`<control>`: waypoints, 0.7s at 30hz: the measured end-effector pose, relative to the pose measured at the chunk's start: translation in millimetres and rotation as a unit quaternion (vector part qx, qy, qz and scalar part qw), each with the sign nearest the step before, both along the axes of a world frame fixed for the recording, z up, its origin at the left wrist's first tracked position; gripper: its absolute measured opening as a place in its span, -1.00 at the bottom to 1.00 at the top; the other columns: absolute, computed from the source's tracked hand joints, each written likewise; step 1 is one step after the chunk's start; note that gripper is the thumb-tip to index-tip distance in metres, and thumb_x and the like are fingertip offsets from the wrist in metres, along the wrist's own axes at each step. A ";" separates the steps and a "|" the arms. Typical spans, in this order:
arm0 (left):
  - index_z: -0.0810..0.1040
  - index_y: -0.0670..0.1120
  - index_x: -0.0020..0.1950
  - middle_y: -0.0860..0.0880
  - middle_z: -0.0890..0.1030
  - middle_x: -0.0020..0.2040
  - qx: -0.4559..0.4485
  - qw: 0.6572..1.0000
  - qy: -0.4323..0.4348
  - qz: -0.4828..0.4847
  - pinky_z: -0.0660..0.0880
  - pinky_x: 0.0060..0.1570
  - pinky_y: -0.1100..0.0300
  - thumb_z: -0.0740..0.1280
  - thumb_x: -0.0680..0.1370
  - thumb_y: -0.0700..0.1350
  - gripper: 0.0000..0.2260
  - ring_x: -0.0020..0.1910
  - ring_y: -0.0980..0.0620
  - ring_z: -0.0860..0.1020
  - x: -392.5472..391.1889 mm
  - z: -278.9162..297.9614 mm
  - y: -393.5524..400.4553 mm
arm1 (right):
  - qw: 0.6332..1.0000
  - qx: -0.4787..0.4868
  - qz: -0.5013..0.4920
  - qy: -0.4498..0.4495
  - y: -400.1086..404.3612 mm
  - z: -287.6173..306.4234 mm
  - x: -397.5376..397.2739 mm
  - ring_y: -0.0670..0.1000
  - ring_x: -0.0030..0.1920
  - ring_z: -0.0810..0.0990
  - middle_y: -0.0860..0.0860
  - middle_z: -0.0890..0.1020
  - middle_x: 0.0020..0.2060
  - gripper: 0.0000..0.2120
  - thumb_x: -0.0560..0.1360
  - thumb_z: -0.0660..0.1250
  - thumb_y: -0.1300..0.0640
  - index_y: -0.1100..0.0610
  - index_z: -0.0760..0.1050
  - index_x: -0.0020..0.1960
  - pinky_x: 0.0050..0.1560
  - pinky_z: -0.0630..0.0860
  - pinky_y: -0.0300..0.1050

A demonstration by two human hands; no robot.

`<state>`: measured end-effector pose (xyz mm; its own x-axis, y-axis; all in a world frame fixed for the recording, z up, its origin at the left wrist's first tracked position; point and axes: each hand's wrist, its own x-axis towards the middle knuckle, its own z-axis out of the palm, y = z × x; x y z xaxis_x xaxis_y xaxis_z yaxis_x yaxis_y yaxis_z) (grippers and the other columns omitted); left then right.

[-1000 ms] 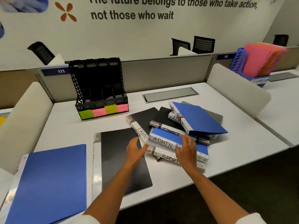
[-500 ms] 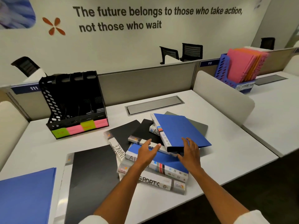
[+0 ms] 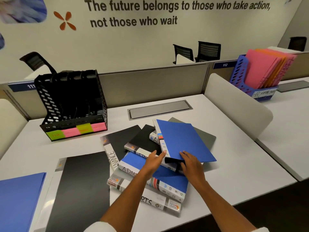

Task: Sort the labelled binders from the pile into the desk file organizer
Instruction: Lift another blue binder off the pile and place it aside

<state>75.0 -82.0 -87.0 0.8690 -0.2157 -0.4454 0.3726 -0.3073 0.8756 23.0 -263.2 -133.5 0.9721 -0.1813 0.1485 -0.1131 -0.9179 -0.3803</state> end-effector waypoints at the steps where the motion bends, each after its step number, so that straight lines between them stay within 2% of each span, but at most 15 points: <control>1: 0.19 -0.17 0.54 -0.14 0.45 0.40 -0.019 1.000 0.009 0.008 0.45 0.31 -0.04 0.29 0.56 0.16 -0.33 0.34 -0.13 0.46 1.6 -1.9 -3.3 | 1.000 0.001 0.002 -0.015 -1.0 0.2 -0.7 0.08 0.38 0.42 0.07 0.44 0.40 -0.55 0.57 0.30 0.15 0.12 0.37 0.44 0.38 0.35 -0.04; 3: 0.35 -0.22 0.43 -0.07 0.61 0.11 -0.068 0.997 0.029 0.020 0.57 0.03 0.14 0.30 0.58 0.11 -0.45 0.05 -0.01 0.61 3.9 -1.9 -11.0 | 0.998 0.002 0.002 -0.056 -4.7 0.2 -3.0 0.14 0.29 0.53 0.11 0.54 0.30 -0.57 0.50 0.39 0.20 0.16 0.47 0.36 0.29 0.47 0.04; 4: 0.42 -0.21 0.35 -0.06 0.63 0.03 -0.095 0.994 0.040 0.025 0.57 -0.09 0.20 0.30 0.58 0.08 -0.53 -0.03 0.01 0.63 5.1 -1.2 -15.2 | 0.997 0.001 0.003 -0.080 -7.1 -0.1 -4.2 0.17 0.21 0.59 0.13 0.60 0.23 -0.58 0.45 0.45 0.24 0.19 0.53 0.30 0.20 0.54 0.07; 7: 0.52 -0.16 0.19 -0.12 0.68 0.00 -0.185 0.978 0.081 0.051 0.60 -0.24 0.23 0.35 0.57 0.02 -0.69 -0.06 -0.03 0.68 5.6 4.7 -28.8 | 0.990 -0.017 0.013 -0.140 -13.9 0.0 -8.9 0.17 0.04 0.68 0.13 0.68 0.08 -0.56 0.32 0.56 0.27 0.20 0.61 0.19 -0.01 0.64 0.09; 9: 0.56 -0.19 0.15 -0.15 0.68 -0.01 -0.222 0.968 0.092 0.070 0.63 -0.22 0.18 0.40 0.54 -0.03 -0.72 -0.08 -0.05 0.67 6.1 8.8 -37.9 | 0.986 -0.023 0.021 -0.163 -17.0 -0.3 -12.1 0.16 0.02 0.69 0.12 0.68 0.06 -0.54 0.30 0.58 0.27 0.19 0.62 0.18 -0.04 0.65 0.09; 12: 0.55 -0.28 0.18 -0.25 0.65 0.07 -0.244 0.959 0.099 0.102 0.62 -0.08 0.09 0.42 0.52 -0.15 -0.70 -0.04 -0.12 0.65 6.0 11.2 -46.2 | 0.987 0.011 0.024 -0.159 -22.4 -1.1 -15.0 0.17 0.13 0.64 0.11 0.65 0.15 -0.55 0.36 0.54 0.25 0.18 0.58 0.24 0.11 0.59 0.10; 16: 0.54 -0.31 0.15 -0.25 0.64 0.05 -0.251 0.957 0.090 0.117 0.63 -0.15 0.10 0.40 0.52 -0.24 -0.76 -0.07 -0.12 0.65 5.0 9.5 -43.5 | 0.989 0.117 0.047 -0.084 -26.6 2.7 -18.8 0.08 0.32 0.47 0.06 0.52 0.32 -0.44 0.45 0.45 -0.02 0.16 0.45 0.38 0.34 0.41 0.06; 21: 0.55 -0.29 0.10 -0.24 0.65 0.06 -0.247 0.959 0.062 0.123 0.63 -0.04 0.01 0.43 0.50 -0.24 -0.78 -0.02 -0.15 0.66 2.9 13.9 -30.0 | 0.962 0.262 -0.067 -0.036 -41.2 12.6 -13.6 0.04 0.41 0.35 0.01 0.43 0.39 -0.42 0.53 0.24 -0.18 0.09 0.33 0.45 0.40 0.31 -0.02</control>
<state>77.9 -112.0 -73.2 0.8676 -0.2211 -0.4454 0.4914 0.2440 0.8361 9.3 -304.3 -120.9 0.9252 -0.3731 0.0695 -0.1729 -0.5774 -0.7979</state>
